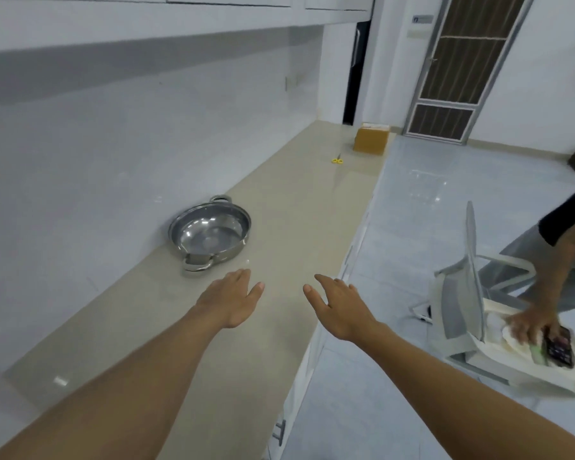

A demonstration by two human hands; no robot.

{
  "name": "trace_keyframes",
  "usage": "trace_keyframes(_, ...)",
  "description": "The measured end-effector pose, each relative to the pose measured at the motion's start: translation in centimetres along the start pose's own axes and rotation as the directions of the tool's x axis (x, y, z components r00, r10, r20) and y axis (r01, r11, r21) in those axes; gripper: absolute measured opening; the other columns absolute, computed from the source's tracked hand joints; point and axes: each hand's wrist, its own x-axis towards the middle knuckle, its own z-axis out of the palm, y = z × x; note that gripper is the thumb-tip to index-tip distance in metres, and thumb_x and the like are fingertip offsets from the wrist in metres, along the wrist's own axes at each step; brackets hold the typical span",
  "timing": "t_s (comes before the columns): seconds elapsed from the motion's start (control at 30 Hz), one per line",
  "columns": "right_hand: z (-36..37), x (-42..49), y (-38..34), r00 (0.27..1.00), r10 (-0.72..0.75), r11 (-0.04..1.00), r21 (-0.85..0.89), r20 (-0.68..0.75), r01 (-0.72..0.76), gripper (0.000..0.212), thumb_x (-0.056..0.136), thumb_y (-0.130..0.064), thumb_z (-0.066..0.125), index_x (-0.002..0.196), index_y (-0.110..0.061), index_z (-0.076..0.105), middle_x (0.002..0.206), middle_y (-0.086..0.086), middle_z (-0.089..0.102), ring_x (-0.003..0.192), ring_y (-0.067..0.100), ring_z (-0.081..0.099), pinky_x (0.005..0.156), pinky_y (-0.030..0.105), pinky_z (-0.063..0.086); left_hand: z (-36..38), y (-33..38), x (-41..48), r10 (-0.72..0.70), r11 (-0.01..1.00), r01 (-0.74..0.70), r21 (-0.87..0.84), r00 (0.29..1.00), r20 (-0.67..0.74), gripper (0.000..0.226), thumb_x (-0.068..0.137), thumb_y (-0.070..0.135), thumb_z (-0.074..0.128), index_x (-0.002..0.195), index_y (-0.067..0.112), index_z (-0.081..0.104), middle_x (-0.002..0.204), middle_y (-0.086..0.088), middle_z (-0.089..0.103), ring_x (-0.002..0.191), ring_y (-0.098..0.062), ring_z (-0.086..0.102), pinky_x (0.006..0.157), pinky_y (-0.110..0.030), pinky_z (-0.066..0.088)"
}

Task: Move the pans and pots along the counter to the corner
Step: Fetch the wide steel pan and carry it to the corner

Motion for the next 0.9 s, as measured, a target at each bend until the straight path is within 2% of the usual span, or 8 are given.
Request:
trace_keyframes(0.1,0.5,5.2,0.0,0.998,-0.045,0.999,-0.002,0.046,0.045,0.073,0.101,-0.064,0.024,0.155,-0.016,0.033,0.158,0.003,0.04,0.148,0.023,0.03,0.123,0.049,0.014,-0.1,-2.0,3.3,-0.078,0.996,0.077,-0.042,0.997,-0.016,0.044,0.101,0.051,0.026,0.112,0.013,0.046,0.129,-0.005,0.052,0.118,-0.025,0.05,0.1,-0.046,0.041)
trace_keyframes(0.27,1.6,14.6,-0.2,0.979,-0.143,0.99,0.001,0.147,0.144,0.071,0.101,-0.063,0.025,0.156,-0.018,0.032,0.16,0.001,0.038,0.149,0.022,0.028,0.123,0.048,0.014,-0.1,-5.0,9.6,-0.224,0.964,0.212,-0.158,0.973,-0.063,0.049,0.102,0.047,0.03,0.127,0.009,0.045,0.139,-0.008,0.048,0.127,-0.028,0.047,0.102,-0.046,0.04)
trace_keyframes(0.53,4.5,27.1,-1.2,0.925,-0.266,0.96,-0.015,0.271,0.28,0.067,0.102,-0.059,0.028,0.154,-0.018,0.034,0.157,0.003,0.04,0.146,0.024,0.032,0.121,0.048,0.019,1.5,-9.8,18.4,-0.396,0.911,0.377,-0.168,0.913,-0.097,0.028,0.1,0.039,0.036,0.103,0.014,0.049,0.12,-0.009,0.055,0.117,-0.031,0.048,0.097,-0.042,0.04)
trace_keyframes(0.57,4.9,28.2,-1.4,0.918,-0.28,0.955,-0.015,0.281,0.295,0.066,0.102,-0.059,0.028,0.154,-0.017,0.034,0.157,0.004,0.04,0.145,0.025,0.033,0.121,0.048,0.02,1.9,-10.3,19.2,-0.409,0.905,0.389,-0.17,0.907,-0.097,0.026,0.1,0.038,0.036,0.103,0.015,0.049,0.119,-0.01,0.055,0.118,-0.031,0.047,0.099,-0.042,0.039)
trace_keyframes(0.7,6.1,31.9,-2.1,0.895,-0.317,0.941,-0.016,0.312,0.339,0.066,0.102,-0.058,0.029,0.154,-0.018,0.033,0.158,0.008,0.039,0.146,0.027,0.032,0.121,0.05,0.022,3.3,-11.5,21.3,-0.448,0.875,0.428,-0.225,0.893,-0.042,0.041,0.102,0.035,0.032,0.129,0.01,0.05,0.124,-0.012,0.054,0.126,-0.031,0.043,0.107,-0.044,0.033)
trace_keyframes(0.83,6.8,34.2,-2.6,0.879,-0.359,0.924,-0.013,0.312,0.382,0.062,0.103,-0.055,0.031,0.152,-0.018,0.036,0.15,0.009,0.047,0.14,0.029,0.039,0.117,0.048,0.027,4.6,-12.3,21.6,-0.448,0.88,0.426,-0.21,0.891,-0.069,0.039,0.103,0.035,0.034,0.133,0.02,0.054,0.127,-0.006,0.05,0.126,-0.026,0.042,0.111,-0.038,0.026)
trace_keyframes(0.9,7.2,35.0,-2.8,0.879,-0.369,0.919,-0.021,0.303,0.393,0.06,0.102,-0.054,0.032,0.149,-0.018,0.04,0.141,0.007,0.052,0.132,0.027,0.044,0.114,0.047,0.032,4.9,-12.6,21.6,-0.452,0.866,0.411,-0.285,0.887,-0.097,0.033,0.103,0.032,0.038,0.125,0.019,0.059,0.122,-0.006,0.048,0.122,-0.023,0.041,0.11,-0.035,0.025)
